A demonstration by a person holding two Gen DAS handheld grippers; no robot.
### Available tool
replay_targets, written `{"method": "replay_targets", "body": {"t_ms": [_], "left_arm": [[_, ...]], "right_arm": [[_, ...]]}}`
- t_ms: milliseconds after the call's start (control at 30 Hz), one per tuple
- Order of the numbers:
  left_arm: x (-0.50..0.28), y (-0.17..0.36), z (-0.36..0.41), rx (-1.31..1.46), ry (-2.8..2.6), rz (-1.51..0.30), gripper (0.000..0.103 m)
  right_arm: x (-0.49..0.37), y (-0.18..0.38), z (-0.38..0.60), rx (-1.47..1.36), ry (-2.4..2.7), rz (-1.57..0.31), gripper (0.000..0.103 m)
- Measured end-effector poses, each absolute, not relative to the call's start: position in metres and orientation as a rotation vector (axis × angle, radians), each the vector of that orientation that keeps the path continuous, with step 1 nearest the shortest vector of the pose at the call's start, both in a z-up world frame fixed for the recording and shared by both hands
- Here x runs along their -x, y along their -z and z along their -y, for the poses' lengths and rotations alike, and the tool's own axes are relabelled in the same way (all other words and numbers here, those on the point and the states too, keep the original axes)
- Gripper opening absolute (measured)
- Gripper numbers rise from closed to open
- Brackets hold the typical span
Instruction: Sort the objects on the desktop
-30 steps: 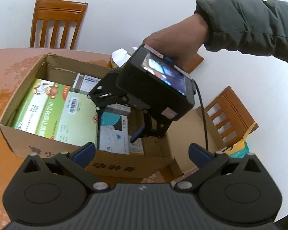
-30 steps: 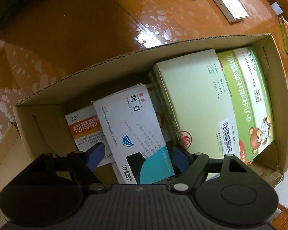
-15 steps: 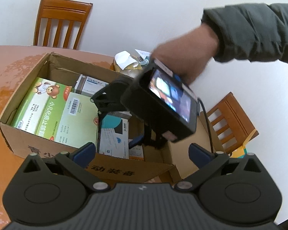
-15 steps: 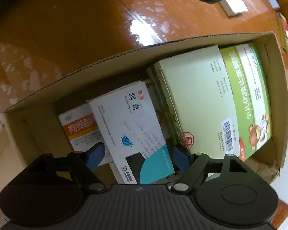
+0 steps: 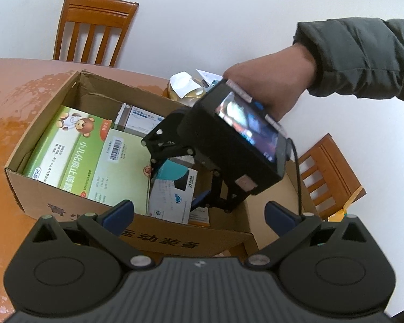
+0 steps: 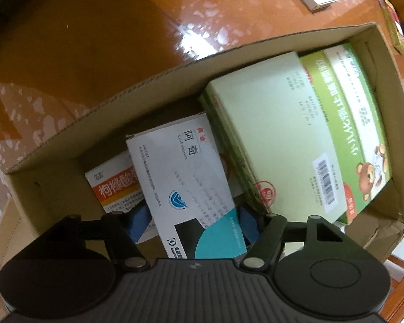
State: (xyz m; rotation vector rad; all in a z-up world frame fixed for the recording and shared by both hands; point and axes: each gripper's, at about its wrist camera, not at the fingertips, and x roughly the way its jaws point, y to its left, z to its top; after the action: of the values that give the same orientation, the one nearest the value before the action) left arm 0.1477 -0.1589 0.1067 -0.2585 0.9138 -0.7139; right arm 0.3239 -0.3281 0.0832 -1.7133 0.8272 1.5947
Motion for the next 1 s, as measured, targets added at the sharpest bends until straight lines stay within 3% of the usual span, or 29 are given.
{"method": "replay_targets", "body": {"t_ms": [800,900,1000], "left_arm": [[-0.138,-0.113,0.159,0.218,0.768,-0.917,0.103],[-0.137,-0.114,0.156,0.221,0.769,-0.917,0.103],[-0.136,-0.115,0.154,0.219,0.773,-0.916,0.103]], "right_arm": [[-0.409,-0.139,0.372,1.750,-1.388,-0.778,0.072],[-0.328,-0.118,0.325,1.733,-1.337,-0.781,0.072],[-0.263,-0.117,0.353,1.715,-1.289,-0.775,0.072]]}}
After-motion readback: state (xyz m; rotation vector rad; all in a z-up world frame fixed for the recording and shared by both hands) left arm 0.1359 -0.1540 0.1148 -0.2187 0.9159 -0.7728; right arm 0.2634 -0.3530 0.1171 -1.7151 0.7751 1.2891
